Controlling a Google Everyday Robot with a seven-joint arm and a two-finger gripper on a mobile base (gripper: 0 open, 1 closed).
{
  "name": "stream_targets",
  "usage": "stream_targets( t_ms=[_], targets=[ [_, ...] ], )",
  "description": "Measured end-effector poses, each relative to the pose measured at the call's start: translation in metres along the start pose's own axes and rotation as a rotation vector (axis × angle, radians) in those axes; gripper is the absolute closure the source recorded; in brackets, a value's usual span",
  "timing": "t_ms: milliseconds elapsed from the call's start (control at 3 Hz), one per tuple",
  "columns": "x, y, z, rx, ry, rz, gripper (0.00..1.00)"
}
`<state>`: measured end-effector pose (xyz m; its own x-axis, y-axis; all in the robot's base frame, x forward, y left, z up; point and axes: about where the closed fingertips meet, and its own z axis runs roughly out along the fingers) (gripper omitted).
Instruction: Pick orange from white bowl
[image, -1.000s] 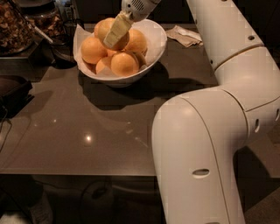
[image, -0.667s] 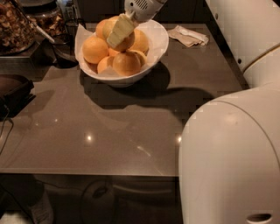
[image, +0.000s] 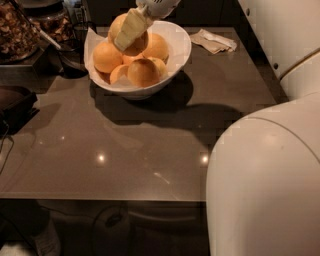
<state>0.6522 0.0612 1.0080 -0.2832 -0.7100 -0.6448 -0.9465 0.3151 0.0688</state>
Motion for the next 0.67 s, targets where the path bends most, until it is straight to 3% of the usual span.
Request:
stream_targets(
  t_ms=[333, 667],
  targets=[
    [0.0081, 0.0235, -0.0188, -0.008, -0.051, 0.025, 1.0],
    [0.0106, 0.0234, -0.0145, -0.012, -0.045, 0.031, 1.0]
  ],
)
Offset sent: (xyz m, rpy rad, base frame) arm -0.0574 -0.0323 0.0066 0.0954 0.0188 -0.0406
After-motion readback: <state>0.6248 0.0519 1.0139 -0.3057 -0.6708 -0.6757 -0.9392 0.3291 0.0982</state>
